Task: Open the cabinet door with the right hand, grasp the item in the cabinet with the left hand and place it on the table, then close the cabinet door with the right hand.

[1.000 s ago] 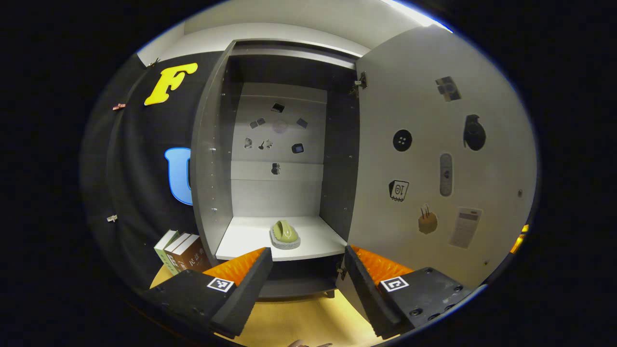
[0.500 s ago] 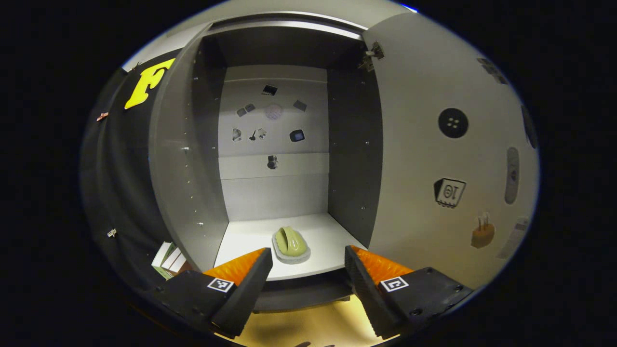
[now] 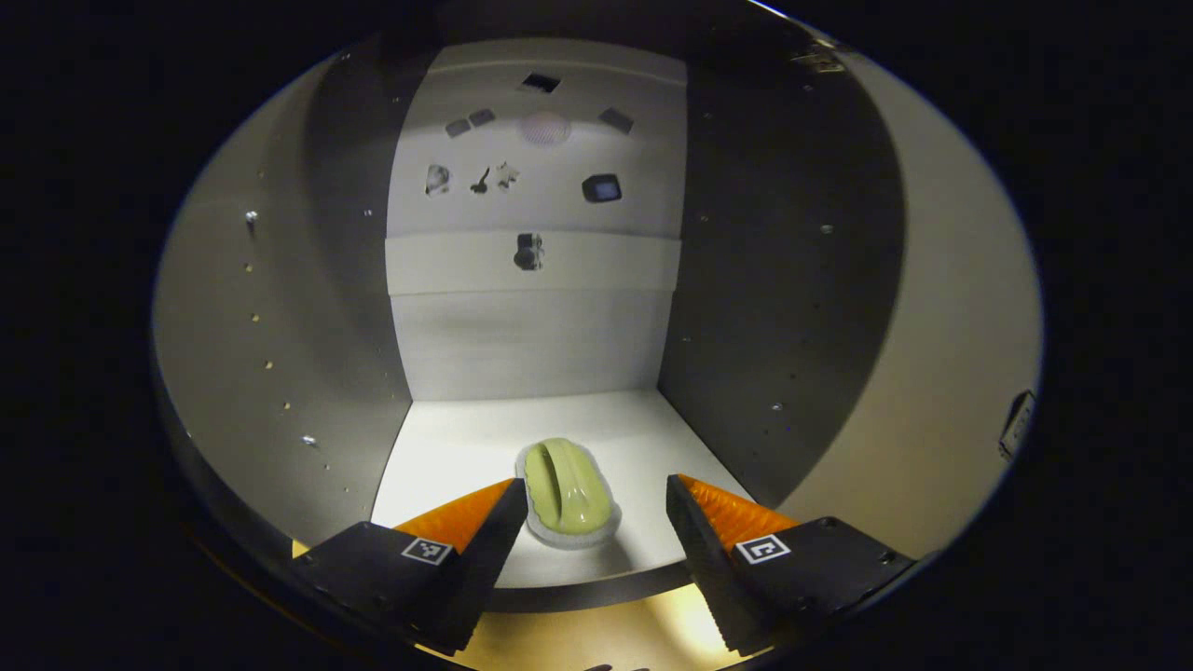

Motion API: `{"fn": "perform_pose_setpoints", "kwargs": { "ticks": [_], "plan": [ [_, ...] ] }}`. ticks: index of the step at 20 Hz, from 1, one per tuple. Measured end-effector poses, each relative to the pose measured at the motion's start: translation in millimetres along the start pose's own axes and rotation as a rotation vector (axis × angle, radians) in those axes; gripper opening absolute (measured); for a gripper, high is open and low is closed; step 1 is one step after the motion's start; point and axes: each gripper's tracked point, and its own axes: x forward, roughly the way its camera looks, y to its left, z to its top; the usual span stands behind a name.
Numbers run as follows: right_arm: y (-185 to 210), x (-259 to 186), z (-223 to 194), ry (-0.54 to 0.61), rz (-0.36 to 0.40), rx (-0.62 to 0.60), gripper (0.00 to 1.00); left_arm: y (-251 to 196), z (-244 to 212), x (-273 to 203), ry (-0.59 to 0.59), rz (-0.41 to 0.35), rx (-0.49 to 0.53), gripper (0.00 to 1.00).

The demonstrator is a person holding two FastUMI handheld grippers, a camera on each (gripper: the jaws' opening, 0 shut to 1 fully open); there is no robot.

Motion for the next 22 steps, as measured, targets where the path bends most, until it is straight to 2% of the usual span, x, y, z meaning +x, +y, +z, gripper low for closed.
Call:
{"fn": "perform_pose_setpoints", "kwargs": {
  "ticks": [4, 7, 8, 10, 12, 16, 17, 22],
  "plan": [
    [-7, 16, -13, 0.034, -0.012, 0.004, 0.92, 13, 3, 36, 0.067, 0.045, -0.012, 0.87],
    [-12, 27, -18, 0.049, -0.016, -0.009, 0.92, 19, -8, 57, 0.138, 0.072, -0.025, 0.77],
    [-12, 30, -18, 0.049, -0.015, -0.007, 0.92, 23, -11, 64, 0.156, 0.087, -0.019, 0.70],
    [-13, 37, -18, 0.052, -0.012, 0.000, 0.92, 24, -18, 72, 0.191, 0.097, -0.002, 0.70],
    [-14, 43, -19, 0.057, -0.010, 0.008, 0.92, 24, -23, 78, 0.214, 0.110, 0.007, 0.64],
    [-14, 49, -21, 0.063, 0.008, 0.016, 0.91, 32, -23, 81, 0.231, 0.169, 0.056, 0.30],
    [-14, 49, -22, 0.065, 0.011, 0.016, 0.92, 32, -23, 81, 0.234, 0.177, 0.068, 0.25],
    [-12, 48, -21, 0.058, 0.039, 0.029, 0.91, 33, -22, 78, 0.227, 0.217, 0.059, 0.20]
  ]
}}
